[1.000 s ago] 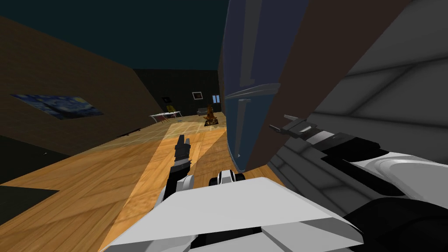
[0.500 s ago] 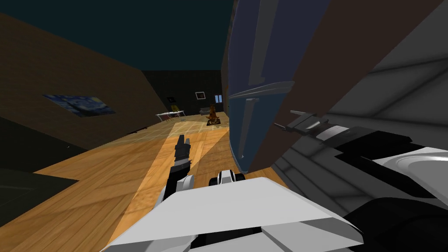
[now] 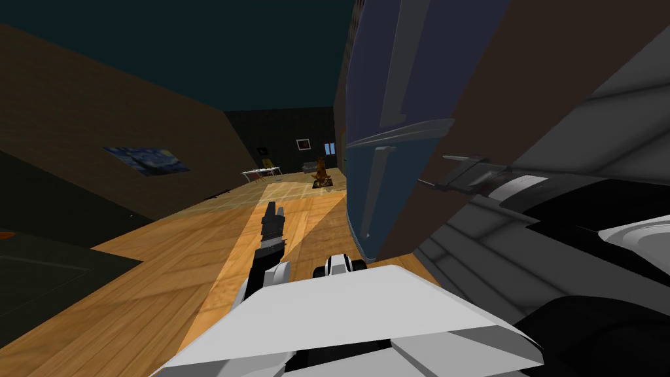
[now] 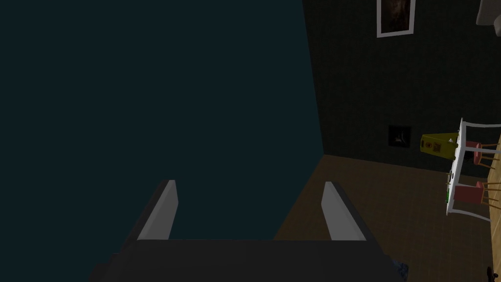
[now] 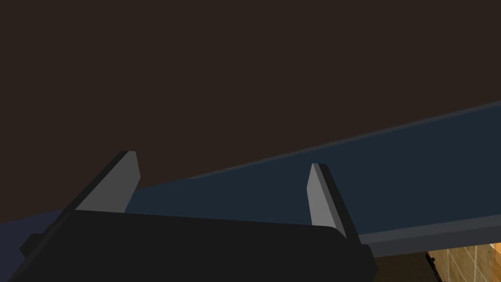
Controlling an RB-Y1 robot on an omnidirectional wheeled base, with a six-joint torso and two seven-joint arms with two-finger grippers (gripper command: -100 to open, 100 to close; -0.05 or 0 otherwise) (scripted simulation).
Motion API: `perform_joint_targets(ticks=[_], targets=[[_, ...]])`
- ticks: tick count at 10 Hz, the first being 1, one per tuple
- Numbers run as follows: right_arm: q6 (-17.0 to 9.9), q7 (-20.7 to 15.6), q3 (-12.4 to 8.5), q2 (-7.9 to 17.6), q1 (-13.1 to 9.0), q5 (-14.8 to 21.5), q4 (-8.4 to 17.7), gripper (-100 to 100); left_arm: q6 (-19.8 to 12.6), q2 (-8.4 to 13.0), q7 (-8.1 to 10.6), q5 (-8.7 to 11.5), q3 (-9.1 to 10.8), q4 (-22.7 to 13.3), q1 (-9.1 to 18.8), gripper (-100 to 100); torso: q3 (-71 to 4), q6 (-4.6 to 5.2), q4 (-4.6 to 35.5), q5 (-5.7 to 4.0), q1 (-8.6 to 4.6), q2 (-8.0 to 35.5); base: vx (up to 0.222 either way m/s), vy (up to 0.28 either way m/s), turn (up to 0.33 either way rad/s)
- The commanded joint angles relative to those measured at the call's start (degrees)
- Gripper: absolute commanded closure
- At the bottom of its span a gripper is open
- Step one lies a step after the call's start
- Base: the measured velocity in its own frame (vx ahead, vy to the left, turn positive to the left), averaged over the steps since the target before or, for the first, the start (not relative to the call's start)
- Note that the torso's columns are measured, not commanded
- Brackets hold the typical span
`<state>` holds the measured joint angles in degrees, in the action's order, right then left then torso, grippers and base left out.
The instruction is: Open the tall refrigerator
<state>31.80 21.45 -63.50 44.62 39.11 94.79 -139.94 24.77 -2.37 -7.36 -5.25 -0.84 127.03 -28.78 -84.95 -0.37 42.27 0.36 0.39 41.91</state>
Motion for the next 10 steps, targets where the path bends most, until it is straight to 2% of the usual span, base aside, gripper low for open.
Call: perform_joint_targets(ticks=[1, 3, 6, 8, 9, 10], targets=[[0.23, -0.68, -3.25, 2.11, 0.36, 2.11, -0.77, -100, 0.00, 0.00, 0.00, 0.00, 0.00, 0.00, -0.01, 0, -0.06, 0.04, -0.04, -0.01, 0.00, -0.11, 0.013, 0.048, 0.045], [0.67, -0.52, -6.07, 4.36, 0.96, 5.20, -2.45, -100, 0.00, 0.00, 0.00, 0.00, 0.00, 0.00, -0.01, 0, -0.22, -0.12, -0.04, 0.11, 0.12, -0.27, 0.020, 0.055, 0.081], [0.85, -0.45, -7.25, 5.31, 1.20, 6.51, -3.55, -100, 0.00, 0.00, 0.00, 0.00, 0.00, 0.00, 0.00, 0, -0.54, -0.38, -0.09, 0.32, 0.27, -0.59, 0.005, 0.027, 0.033], [1.12, -0.34, -9.05, 6.79, 1.58, 8.55, -6.22, -100, 0.00, 0.00, 0.00, 0.00, 0.01, 0.00, -0.01, 0, -0.63, -0.37, -0.13, 0.31, 0.27, -0.71, 0.014, 0.031, 0.031], [1.12, -0.34, -9.05, 6.79, 1.58, 8.55, -6.22, -100, 0.00, 0.00, 0.00, 0.00, 0.00, 0.00, 0.00, 0, -0.72, -0.51, -0.13, 0.42, 0.41, -0.78, -0.003, 0.029, 0.025], [1.20, -0.30, -9.65, 7.30, 1.70, 9.23, -7.70, -100, 0.00, 0.00, 0.00, 0.00, 0.00, 0.00, 0.00, 0, -0.74, -0.46, -0.16, 0.42, 0.41, -0.81, 0.001, 0.018, 0.022]])
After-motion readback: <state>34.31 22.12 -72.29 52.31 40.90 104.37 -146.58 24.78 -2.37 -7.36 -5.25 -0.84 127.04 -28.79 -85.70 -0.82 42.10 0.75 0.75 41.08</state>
